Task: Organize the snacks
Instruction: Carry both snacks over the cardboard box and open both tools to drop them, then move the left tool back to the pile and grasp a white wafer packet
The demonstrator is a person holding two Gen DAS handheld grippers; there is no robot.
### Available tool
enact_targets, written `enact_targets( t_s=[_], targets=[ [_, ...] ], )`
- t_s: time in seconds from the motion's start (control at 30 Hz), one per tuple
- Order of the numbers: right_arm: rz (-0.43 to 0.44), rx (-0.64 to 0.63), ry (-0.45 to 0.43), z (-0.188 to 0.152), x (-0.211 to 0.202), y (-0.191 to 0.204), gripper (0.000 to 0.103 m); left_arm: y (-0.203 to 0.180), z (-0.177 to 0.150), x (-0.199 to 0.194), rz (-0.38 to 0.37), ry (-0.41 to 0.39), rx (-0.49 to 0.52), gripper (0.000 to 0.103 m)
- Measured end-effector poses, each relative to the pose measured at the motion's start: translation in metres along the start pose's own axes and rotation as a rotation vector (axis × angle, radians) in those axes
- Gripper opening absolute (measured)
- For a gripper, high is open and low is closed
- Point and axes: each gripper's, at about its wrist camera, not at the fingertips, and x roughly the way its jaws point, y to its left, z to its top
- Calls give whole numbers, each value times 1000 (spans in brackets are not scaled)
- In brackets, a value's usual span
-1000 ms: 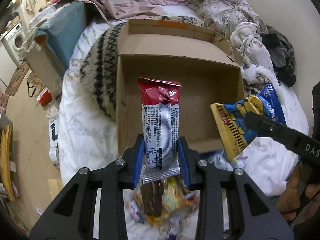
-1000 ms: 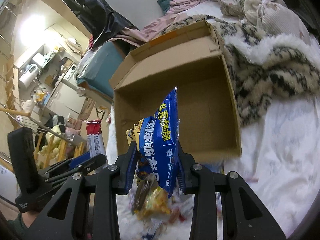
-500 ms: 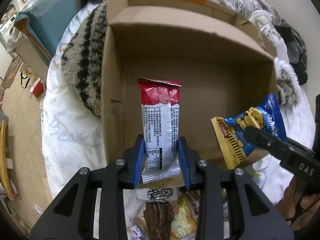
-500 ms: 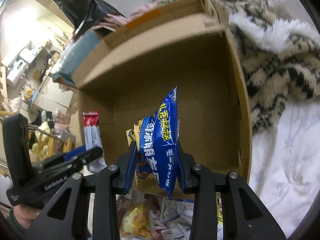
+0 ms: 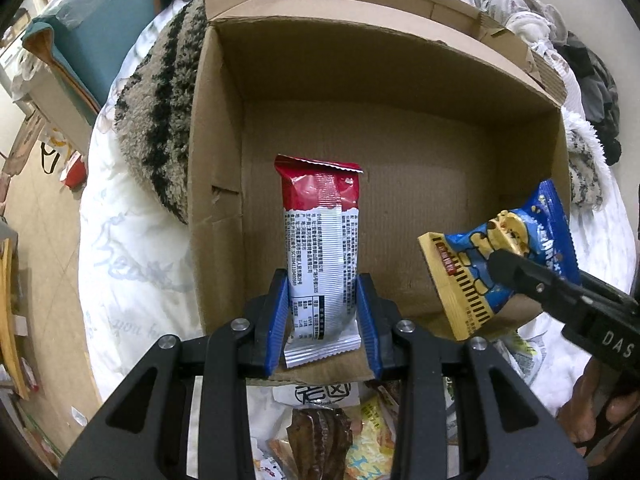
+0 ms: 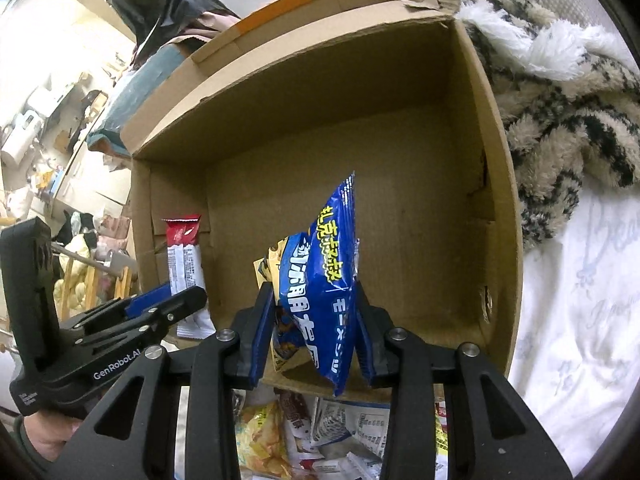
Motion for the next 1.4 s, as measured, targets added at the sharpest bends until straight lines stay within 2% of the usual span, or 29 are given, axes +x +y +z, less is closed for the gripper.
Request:
enact_targets(
  t_s=[0.1,0.17,0.2,0.23,0.27,0.3,0.33,0.73,0.93,1.27,1.4],
  targets=[
    [3,-9,-6,0,0,4,39,-4,-1,-3,-1,-15,12,30],
    [9,-11,-15,1,-2,4,40,-9,-2,-5,-1,-20,31,36],
    [8,-13,-22,1,-3,3,43,-11,-3,-7,-2,-23,38,48],
    [6,-12,-29,0,-5,3,50,-13,-3,-8,-2,-26,42,61],
    [9,-8,-42,1,-8,2,55,-15,-4,-9,-6,-31,48,66],
    [7,-5,-53,1,-9,2,65,-17,-4,-11,-10,-34,54,73],
    [1,-2,-66,1,-12,2,70,-18,-4,-12,-9,-37,59,75],
    [-6,3,-75,5,-22,1,70,-19,-11,-20,4,-68,63,75],
    [0,-20,-96,-2,-41,11,70,-16,-20,-44,-13,-128,68,75],
    [-29,-65,-128,-40,-80,24,71,-8,-54,-85,67,-240,68,75],
    [-47,-71,-116,-64,-86,27,70,4,-74,-92,71,-232,38,76]
  ],
)
